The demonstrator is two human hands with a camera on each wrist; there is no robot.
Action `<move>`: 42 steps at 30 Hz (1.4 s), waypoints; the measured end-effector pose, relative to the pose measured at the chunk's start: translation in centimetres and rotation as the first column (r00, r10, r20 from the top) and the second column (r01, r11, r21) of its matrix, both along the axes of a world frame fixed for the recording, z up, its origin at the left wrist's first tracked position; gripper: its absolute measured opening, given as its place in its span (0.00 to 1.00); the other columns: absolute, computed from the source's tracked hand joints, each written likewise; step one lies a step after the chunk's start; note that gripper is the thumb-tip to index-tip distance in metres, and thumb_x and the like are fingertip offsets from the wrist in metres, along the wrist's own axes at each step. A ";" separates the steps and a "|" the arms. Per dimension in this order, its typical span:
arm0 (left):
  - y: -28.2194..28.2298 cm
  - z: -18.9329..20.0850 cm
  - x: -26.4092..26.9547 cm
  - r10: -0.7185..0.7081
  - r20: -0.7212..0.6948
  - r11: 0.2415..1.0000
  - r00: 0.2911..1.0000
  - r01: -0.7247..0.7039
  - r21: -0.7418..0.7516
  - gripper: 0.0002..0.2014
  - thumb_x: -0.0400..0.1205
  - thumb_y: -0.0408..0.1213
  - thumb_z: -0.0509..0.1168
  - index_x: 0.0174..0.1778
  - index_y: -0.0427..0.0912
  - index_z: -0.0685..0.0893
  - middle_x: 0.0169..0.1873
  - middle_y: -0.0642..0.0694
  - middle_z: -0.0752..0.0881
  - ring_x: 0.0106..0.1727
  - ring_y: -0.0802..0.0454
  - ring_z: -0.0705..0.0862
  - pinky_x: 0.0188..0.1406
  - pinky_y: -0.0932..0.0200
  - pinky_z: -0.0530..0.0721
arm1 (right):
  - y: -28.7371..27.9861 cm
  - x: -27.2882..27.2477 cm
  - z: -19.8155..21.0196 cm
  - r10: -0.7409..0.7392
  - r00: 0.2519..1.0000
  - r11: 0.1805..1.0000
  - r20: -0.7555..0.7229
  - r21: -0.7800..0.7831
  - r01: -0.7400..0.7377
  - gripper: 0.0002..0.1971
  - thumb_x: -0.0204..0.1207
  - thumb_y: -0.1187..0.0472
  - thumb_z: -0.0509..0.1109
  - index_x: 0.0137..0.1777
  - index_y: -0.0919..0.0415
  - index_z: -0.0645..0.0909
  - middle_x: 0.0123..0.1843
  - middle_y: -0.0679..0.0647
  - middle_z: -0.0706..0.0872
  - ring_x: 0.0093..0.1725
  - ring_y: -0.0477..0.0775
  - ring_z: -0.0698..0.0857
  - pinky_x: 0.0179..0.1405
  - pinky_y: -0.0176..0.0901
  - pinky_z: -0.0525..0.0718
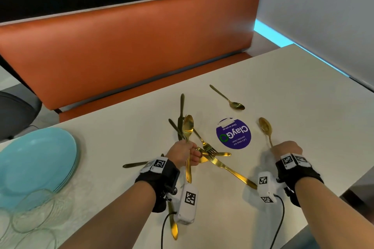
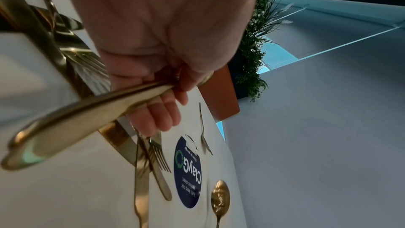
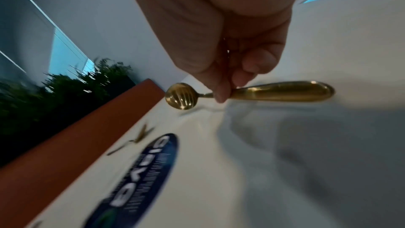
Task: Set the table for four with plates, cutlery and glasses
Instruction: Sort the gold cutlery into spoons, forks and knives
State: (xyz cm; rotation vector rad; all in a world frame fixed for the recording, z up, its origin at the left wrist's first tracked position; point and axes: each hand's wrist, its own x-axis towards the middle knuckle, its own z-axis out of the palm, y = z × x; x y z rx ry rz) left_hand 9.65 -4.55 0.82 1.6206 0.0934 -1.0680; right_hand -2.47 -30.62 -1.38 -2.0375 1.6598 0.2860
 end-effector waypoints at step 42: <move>3.5 -0.7 6.9 0.194 0.051 0.981 0.980 -0.194 0.008 0.06 0.85 0.37 0.58 0.42 0.43 0.76 0.26 0.48 0.70 0.24 0.56 0.65 0.20 0.66 0.65 | 2.2 20.2 1.1 0.487 0.874 0.870 0.000 -0.089 -0.485 0.16 0.81 0.65 0.62 0.65 0.70 0.79 0.65 0.64 0.82 0.65 0.64 0.81 0.58 0.46 0.80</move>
